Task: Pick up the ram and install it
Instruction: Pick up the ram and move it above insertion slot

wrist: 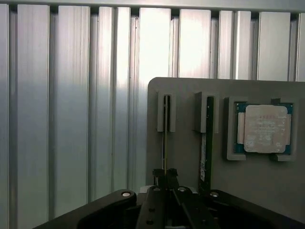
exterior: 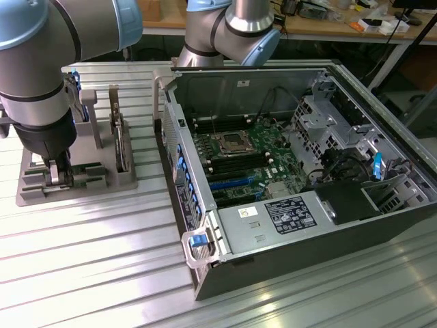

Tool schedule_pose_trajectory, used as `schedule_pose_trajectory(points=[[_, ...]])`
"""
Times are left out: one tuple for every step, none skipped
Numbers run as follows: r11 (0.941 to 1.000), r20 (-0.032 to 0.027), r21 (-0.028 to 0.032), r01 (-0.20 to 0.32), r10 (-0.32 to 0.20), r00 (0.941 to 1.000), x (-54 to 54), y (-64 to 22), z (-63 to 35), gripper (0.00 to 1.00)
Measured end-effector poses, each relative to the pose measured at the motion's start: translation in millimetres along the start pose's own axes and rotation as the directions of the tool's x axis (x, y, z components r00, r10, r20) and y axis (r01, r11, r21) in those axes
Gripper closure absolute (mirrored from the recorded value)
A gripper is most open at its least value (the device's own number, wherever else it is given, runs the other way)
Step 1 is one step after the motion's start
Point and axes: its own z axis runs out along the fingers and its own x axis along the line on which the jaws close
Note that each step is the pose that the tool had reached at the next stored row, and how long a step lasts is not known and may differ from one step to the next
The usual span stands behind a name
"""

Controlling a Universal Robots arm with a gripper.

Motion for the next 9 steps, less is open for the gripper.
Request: schedule_pose_trajectory(points=[[1.0000,0.0000,0.0000,0.000,0.000,1.0000,0.0,0.0,0.0,0.88],[1.0000,0.0000,0.0000,0.000,0.000,1.0000,0.0,0.0,0.0,0.88],[1.0000,0.0000,0.0001,0.000,0.000,1.0000,0.0,0.0,0.0,0.88],[1.0000,0.0001,0.0003,0.000,0.000,1.0000,0.0,0.0,-0.3,0.88],[1.0000,-0.0001,-0.0002,0.000,0.000,1.0000,0.0,0.0,-0.9,0.88],[1.0000,-0.0001,-0.0001,0.000,0.000,1.0000,0.0,0.0,-1.4,0.88],[1.0000,-0.0001,-0.0001,0.000,0.000,1.0000,0.0,0.1,-2.9,0.88],[1.0000,-0.0001,-0.0001,0.000,0.000,1.0000,0.0,0.2,-4.6,0.88],[1.0000,-0.0001,-0.0001,0.000,0.000,1.0000,0.0,0.2,-6.4,0.88]])
